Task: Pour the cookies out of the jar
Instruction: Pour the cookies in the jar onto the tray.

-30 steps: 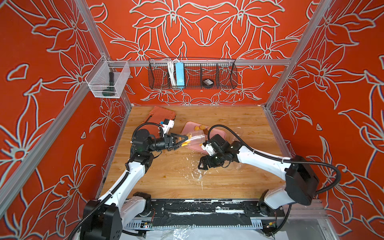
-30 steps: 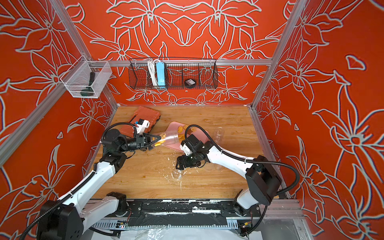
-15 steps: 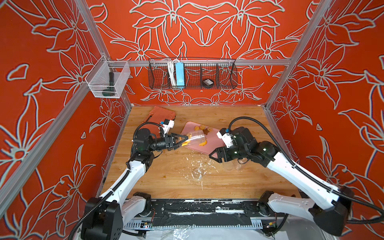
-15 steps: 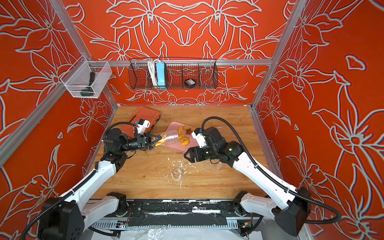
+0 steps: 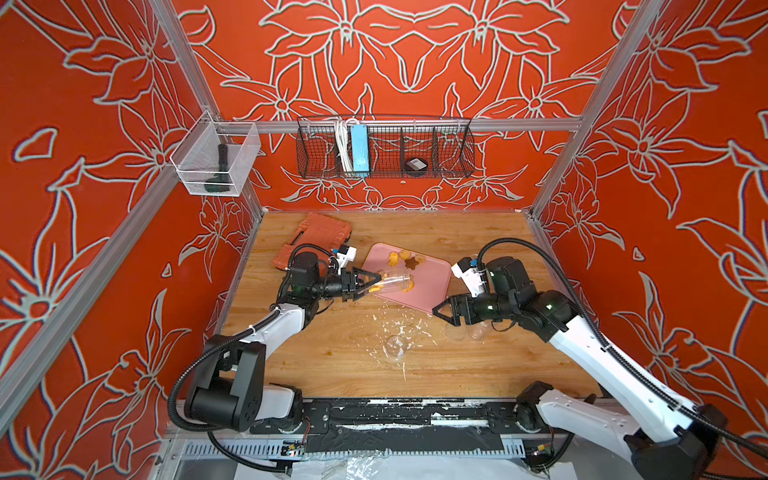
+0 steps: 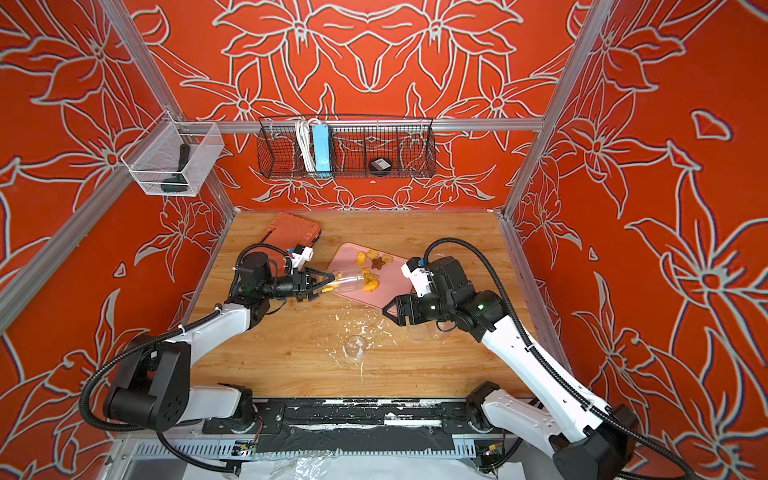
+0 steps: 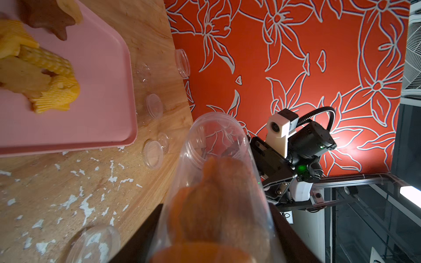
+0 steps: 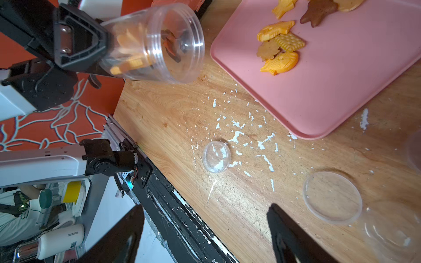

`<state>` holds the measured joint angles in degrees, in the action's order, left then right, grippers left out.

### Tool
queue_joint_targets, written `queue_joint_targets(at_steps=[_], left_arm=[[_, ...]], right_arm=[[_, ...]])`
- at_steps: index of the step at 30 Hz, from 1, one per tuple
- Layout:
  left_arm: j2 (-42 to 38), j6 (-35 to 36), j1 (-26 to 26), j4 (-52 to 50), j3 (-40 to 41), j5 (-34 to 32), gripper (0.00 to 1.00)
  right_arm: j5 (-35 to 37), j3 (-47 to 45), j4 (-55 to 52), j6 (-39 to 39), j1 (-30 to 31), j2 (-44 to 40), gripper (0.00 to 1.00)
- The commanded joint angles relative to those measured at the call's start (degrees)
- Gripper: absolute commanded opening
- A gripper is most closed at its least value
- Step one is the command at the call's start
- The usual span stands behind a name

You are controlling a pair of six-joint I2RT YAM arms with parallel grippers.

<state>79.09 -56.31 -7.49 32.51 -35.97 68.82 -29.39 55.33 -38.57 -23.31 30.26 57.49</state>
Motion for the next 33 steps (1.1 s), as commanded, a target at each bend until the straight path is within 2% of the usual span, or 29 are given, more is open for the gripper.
queue_joint_targets(at_steps=[1, 16, 25, 33], left_arm=[[2.28, 5.23, 0.37, -0.14, -2.75, 0.27, 0.61], [17.77, 11.08, -0.84, -2.19, -9.82, 0.36, 0.61], [21.86, 11.64, -2.21, -3.82, -12.26, -0.83, 0.61], [24.56, 14.47, -5.29, -10.08, -17.78, -3.24, 0.6]], right_arm=[[-2.11, -0.73, -1.14, 2.55, -1.34, -1.31, 0.87], [-3.66, -2.24, -2.12, 4.47, -4.64, -1.06, 0.88], [-4.0, -2.51, -2.08, 4.5, -4.97, -0.21, 0.88], [-4.12, -2.38, -2.14, 4.64, -5.04, -0.06, 0.88]])
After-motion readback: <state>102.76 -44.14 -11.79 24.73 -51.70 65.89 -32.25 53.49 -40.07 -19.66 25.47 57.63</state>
